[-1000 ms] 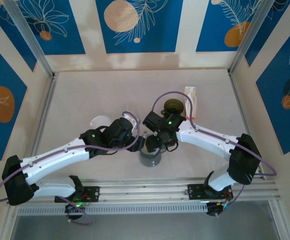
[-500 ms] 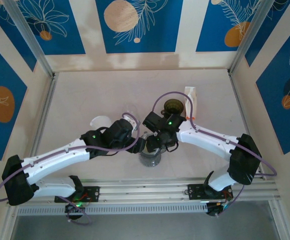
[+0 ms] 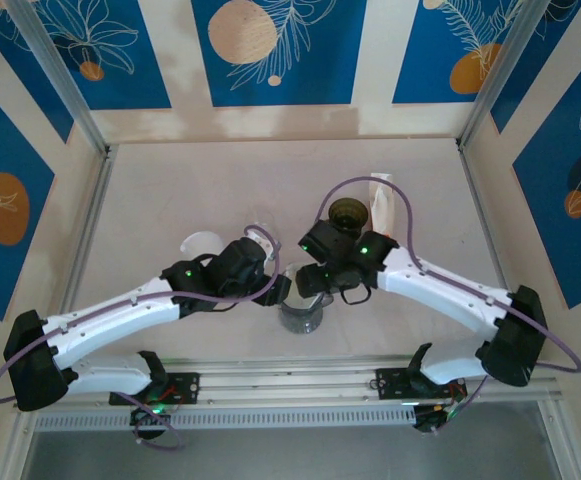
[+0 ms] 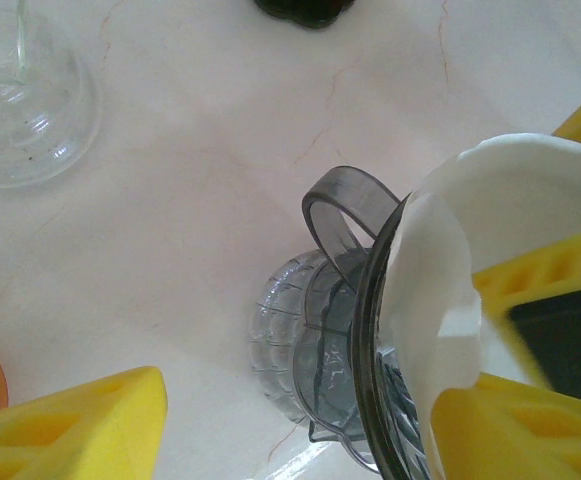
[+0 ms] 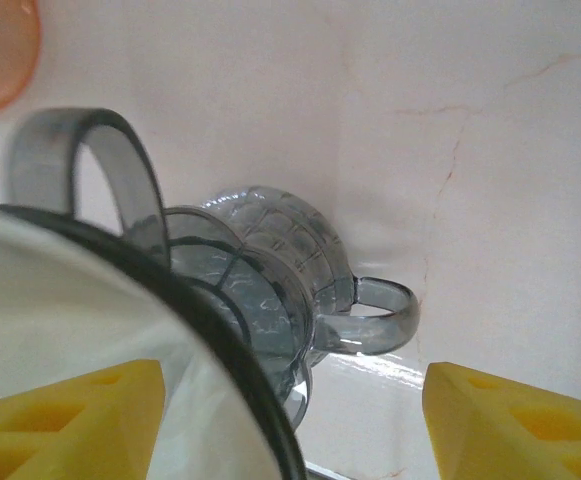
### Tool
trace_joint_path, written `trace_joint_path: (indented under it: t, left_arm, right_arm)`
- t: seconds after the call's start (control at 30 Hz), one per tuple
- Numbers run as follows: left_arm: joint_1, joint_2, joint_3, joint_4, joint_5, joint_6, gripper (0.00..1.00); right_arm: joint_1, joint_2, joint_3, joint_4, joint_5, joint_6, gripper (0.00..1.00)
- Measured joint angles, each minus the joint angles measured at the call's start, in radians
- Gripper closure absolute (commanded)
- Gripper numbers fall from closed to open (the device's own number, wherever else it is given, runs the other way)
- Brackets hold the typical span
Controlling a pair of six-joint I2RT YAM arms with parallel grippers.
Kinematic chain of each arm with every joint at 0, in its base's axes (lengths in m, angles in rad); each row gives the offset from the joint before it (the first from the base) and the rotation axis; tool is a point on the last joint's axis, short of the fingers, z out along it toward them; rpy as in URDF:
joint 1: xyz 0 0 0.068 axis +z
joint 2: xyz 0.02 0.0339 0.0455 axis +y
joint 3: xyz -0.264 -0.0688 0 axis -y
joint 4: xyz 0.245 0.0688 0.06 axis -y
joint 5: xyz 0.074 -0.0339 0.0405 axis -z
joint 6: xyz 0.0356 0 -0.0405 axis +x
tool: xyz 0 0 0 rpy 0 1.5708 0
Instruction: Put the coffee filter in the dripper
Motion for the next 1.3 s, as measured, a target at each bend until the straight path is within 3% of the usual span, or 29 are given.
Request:
trace_joint_path:
  t: [0.4, 0.7, 1.1, 1.3]
  left_arm:
    - [0.001, 0.0, 0.0, 0.0, 0.0, -0.003, 0.3]
    - [0.038, -0.024, -0.002, 0.016, 0.022, -0.019, 0.18]
    - [0.059, 0.023, 0.021, 0.084, 0.068, -0.018, 0.18]
    - [0.06, 0.034, 0.021, 0.064, 0.047, -0.025, 0.33]
  right_arm:
    - [0.04, -0.137, -0.063, -0.021, 0.026, 0.063, 0.34]
    - [0.058, -0.15, -0.069, -0.034, 0.043, 0.081, 0.36]
    - [0.058, -0.15, -0.069, -0.033, 0.045, 0.081, 0.36]
    - [0.058, -0.15, -0.07, -0.033, 0.047, 0.085, 0.36]
